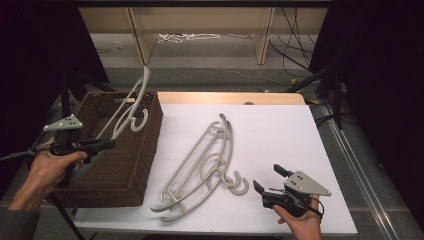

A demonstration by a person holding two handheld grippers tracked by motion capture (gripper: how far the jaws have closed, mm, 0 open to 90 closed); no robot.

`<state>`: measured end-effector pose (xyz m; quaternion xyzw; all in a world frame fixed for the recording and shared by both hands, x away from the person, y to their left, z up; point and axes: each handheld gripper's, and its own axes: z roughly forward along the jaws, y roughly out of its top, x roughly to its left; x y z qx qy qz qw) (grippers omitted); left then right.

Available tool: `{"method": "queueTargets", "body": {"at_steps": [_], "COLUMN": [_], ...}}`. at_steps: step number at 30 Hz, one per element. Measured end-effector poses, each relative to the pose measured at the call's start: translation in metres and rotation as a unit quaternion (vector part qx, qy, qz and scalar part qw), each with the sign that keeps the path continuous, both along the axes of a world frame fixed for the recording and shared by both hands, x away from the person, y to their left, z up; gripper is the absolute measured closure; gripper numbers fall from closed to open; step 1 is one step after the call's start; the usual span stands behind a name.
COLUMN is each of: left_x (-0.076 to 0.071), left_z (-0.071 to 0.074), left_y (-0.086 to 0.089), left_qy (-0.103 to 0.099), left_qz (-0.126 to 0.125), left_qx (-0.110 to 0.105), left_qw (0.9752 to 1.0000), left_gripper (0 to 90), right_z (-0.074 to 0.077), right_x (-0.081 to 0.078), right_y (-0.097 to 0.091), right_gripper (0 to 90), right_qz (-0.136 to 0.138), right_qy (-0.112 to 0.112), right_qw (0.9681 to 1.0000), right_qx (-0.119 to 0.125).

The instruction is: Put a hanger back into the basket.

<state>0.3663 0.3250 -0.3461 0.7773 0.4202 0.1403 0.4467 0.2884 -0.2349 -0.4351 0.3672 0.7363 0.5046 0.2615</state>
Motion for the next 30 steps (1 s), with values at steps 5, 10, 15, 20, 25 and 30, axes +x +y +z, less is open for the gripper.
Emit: {"method": "queueTargets", "body": {"at_steps": [5,10,15,20,25,30], "left_x": [-0.003,-0.004,-0.006,-0.002,0.001,0.003], "left_z": [-0.009,-0.015,-0.014,-0.015,-0.019,-0.02], "left_y": [0.007,0.012,0.013,0.018,0.025,0.027], "left_qy": [0.011,0.02,0.02,0.037,0.048,0.055], "left_qz": [-0.006,-0.013,-0.023,-0.033,-0.039,-0.05], "left_qx": [0.011,0.024,0.032,0.062,0.068,0.069], "left_qw": [0.9999,0.9994,0.999,0.9969,0.9958,0.9948], "left_gripper": [81.6,81.6,81.5,81.5,81.5,81.5], "right_z": [-0.001,-0.002,-0.002,-0.001,-0.003,-0.001], "right_x": [0.001,0.001,0.002,0.001,0.002,0.001], "right_y": [0.001,0.002,0.002,0.001,0.002,0.001], "right_gripper": [17.7,17.7,17.7,17.7,17.7,17.7], "right_qz": [-0.001,0.004,0.004,0.001,0.002,0.001], "right_qy": [-0.004,-0.001,-0.004,0.004,-0.004,0.007], "right_qw": [1.0,0.9999,0.9999,1.0,0.9999,1.0], "right_qx": [0.004,0.009,0.011,-0.002,0.009,-0.002]}}
